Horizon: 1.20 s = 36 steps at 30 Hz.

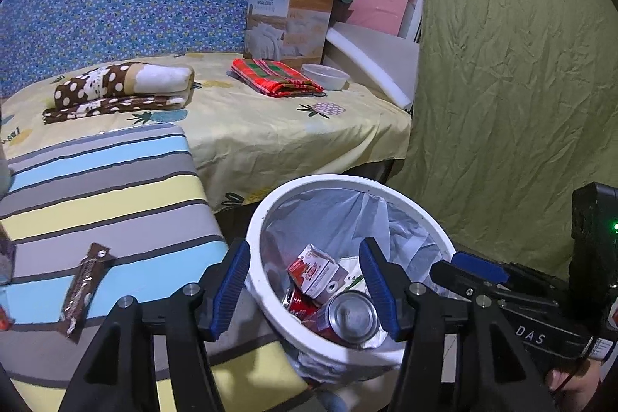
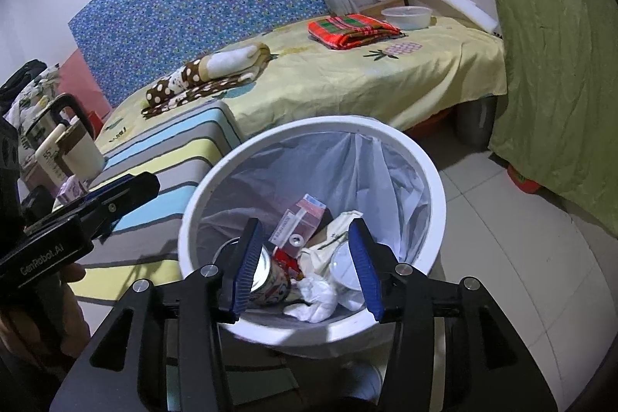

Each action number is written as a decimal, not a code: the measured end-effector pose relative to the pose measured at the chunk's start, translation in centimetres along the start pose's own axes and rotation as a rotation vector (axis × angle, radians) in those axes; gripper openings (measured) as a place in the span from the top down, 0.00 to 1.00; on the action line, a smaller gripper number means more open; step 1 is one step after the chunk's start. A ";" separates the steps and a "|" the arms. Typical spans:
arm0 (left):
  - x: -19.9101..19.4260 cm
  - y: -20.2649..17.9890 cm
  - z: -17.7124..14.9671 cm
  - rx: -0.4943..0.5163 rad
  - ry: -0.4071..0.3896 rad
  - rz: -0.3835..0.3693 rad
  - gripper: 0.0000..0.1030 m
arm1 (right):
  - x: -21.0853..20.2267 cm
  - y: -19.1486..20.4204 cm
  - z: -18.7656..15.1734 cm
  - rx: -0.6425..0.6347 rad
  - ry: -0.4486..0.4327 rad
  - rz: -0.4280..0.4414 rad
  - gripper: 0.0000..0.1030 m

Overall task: Collect trash
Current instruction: 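Open both grippers to drop the tissue and the juice carton into the bin, then move both grippers back from the bin toward the table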

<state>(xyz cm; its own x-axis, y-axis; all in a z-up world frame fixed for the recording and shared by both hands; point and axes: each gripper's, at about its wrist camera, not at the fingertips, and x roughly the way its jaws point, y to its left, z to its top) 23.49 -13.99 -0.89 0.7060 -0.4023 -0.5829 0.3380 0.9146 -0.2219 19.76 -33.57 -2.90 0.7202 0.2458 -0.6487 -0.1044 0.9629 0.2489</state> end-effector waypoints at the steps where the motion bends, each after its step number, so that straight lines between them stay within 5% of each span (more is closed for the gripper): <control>1: -0.3 0.1 0.0 -0.001 -0.002 0.002 0.43 | -0.2 0.3 0.1 -0.004 -0.003 0.005 0.53; 23: -9.2 3.3 -2.3 -0.061 -0.064 0.114 0.43 | -2.9 6.7 -0.3 -0.116 -0.040 0.100 0.53; 36: -11.4 6.3 -4.5 -0.077 -0.060 0.194 0.43 | -2.3 9.8 -1.3 -0.176 -0.005 0.151 0.53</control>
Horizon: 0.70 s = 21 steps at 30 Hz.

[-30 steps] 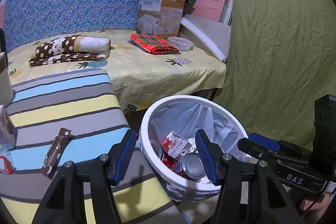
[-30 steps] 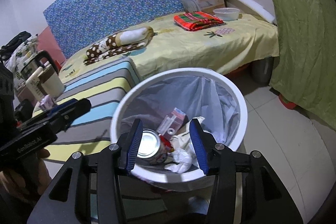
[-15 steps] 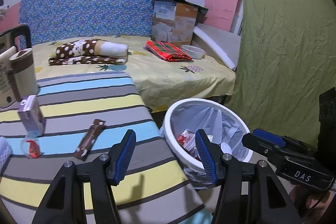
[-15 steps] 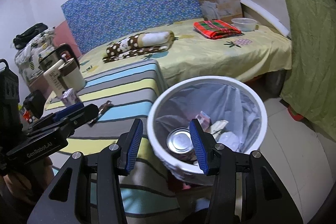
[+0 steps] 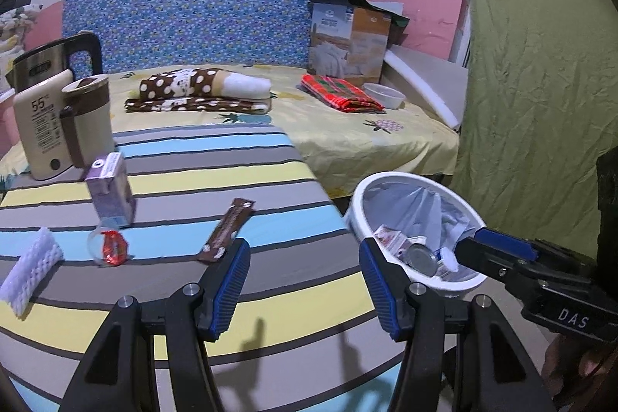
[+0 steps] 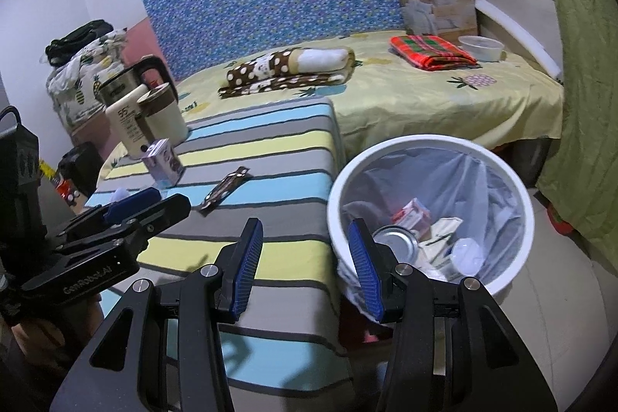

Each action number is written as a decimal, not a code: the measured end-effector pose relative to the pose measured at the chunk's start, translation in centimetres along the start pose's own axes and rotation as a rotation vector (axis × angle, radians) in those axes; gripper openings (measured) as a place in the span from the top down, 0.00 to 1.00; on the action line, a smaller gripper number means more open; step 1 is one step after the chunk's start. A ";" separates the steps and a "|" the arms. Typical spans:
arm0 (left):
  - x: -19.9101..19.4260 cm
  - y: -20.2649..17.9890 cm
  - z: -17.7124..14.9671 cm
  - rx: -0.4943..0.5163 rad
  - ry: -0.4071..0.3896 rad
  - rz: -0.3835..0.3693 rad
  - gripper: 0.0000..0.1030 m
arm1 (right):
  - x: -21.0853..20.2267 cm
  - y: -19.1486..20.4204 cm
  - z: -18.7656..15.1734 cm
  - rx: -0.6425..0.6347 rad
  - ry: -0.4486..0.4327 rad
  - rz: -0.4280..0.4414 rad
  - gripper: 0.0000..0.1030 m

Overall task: Collect trash
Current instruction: 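Move both grippers back from the bin toward the table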

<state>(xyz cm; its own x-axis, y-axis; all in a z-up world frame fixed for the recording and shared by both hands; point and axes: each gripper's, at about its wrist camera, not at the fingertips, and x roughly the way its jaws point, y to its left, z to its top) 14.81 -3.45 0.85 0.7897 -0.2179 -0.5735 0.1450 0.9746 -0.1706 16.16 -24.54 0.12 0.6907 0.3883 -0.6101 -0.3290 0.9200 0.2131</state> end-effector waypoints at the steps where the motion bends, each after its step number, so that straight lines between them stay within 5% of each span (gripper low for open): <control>1: 0.1 0.3 -0.1 -0.001 0.002 0.005 0.43 | 0.1 0.3 0.0 -0.003 0.003 0.003 0.53; 21: 0.1 7.5 -1.3 -0.059 0.017 0.090 0.43 | 3.9 5.5 0.1 -0.064 0.080 0.088 0.53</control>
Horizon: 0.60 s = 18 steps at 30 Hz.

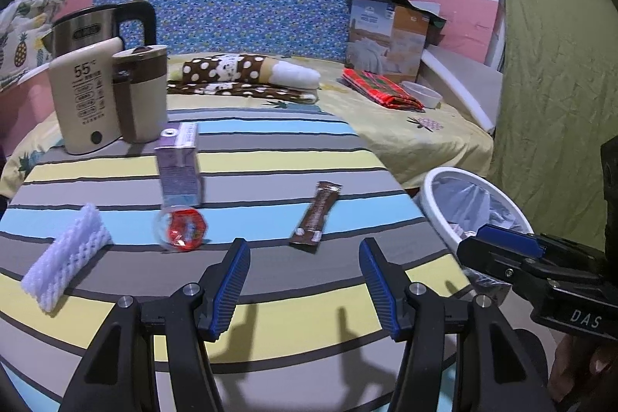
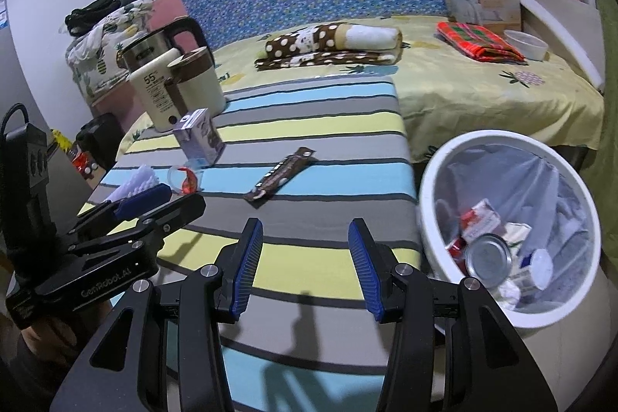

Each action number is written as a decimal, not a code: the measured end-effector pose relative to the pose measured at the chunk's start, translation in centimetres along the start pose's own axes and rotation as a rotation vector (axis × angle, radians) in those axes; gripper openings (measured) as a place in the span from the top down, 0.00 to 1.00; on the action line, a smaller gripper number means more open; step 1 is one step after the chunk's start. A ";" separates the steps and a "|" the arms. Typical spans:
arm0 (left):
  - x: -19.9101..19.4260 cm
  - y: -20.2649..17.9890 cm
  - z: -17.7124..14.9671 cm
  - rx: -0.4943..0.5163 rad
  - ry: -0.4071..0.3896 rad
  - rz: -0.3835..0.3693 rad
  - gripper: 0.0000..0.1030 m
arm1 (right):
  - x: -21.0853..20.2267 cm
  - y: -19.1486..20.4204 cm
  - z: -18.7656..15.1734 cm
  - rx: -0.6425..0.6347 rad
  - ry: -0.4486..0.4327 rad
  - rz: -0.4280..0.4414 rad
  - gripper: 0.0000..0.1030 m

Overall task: Collect trash
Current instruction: 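Move both grippers back from the bin toward the table, then grasp the white foam net with the left gripper while the right moves toward the plastic cup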

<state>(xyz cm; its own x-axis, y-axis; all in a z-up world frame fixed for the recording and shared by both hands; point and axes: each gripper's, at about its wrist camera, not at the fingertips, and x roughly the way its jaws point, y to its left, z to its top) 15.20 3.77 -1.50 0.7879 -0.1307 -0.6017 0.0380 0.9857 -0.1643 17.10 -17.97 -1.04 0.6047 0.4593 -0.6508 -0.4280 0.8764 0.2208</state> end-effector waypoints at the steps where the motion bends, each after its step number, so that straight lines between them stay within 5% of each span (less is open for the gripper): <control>1: -0.1 0.4 0.0 -0.003 -0.001 0.007 0.43 | 0.2 0.1 0.1 0.000 0.002 0.004 0.53; 18: -1.0 10.8 2.3 -0.043 -0.009 0.172 0.43 | 3.1 2.5 1.6 -0.014 0.034 0.053 0.53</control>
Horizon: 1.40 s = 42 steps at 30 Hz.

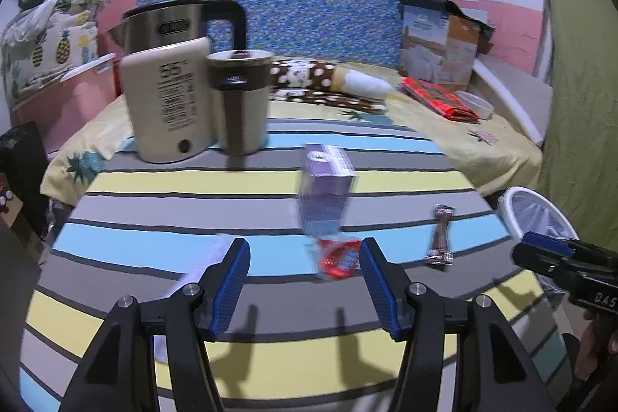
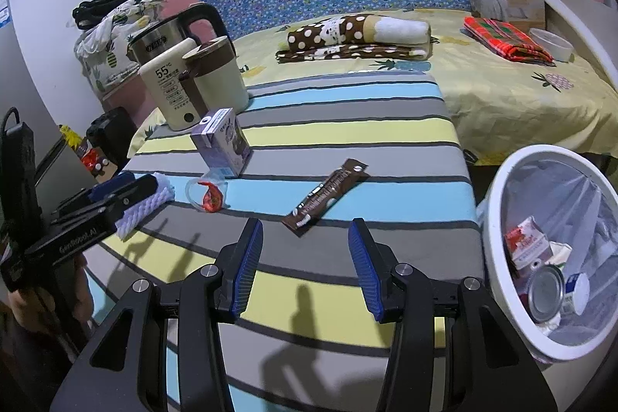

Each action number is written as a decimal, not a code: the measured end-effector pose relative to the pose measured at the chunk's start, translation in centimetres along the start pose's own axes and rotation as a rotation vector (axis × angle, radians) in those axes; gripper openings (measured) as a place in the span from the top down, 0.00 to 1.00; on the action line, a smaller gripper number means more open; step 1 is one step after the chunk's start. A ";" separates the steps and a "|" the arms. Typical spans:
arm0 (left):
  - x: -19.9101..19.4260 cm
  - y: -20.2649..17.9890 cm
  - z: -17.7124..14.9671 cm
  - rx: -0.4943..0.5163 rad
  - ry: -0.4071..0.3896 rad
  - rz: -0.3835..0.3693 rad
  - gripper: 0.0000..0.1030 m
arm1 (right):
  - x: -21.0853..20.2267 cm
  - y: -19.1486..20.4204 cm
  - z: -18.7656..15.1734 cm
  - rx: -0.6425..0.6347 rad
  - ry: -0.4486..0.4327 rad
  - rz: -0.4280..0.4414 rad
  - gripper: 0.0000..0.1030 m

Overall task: Collect trash
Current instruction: 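Grasp the white foam net with the left gripper while the right moves toward the plastic cup, then grasp the clear plastic cup with red wrapper with the right gripper while the left holds the net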

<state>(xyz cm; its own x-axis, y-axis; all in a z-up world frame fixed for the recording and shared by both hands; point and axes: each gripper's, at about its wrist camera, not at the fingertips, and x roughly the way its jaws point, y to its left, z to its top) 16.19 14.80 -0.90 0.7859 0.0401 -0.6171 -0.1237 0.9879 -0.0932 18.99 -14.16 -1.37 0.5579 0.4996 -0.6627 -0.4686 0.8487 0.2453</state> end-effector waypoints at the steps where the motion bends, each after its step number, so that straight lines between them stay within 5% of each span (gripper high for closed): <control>1: 0.0 0.7 0.0 -0.009 -0.003 0.006 0.43 | 0.2 0.0 0.1 -0.001 0.003 -0.001 0.53; 15: 2.4 7.8 -1.8 -0.115 0.069 0.093 0.43 | 3.5 0.9 0.9 0.017 0.043 -0.032 0.53; 32: 3.0 5.9 -3.1 -0.091 0.151 0.006 0.44 | 4.9 1.5 1.3 0.011 0.044 -0.065 0.53; 36: 3.7 5.7 -3.3 -0.089 0.192 0.071 0.69 | 5.1 1.9 1.3 -0.002 0.046 -0.068 0.53; 42: 2.7 6.5 -3.3 -0.123 0.145 0.096 0.74 | 5.2 3.9 1.4 -0.058 0.048 0.014 0.53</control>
<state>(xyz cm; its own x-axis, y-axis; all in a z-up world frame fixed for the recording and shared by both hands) 15.47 20.82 -5.78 0.6728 0.1023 -0.7327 -0.2739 0.9545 -0.1182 21.01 -8.00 -2.92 0.5185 0.5013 -0.6927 -0.5156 0.8296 0.2144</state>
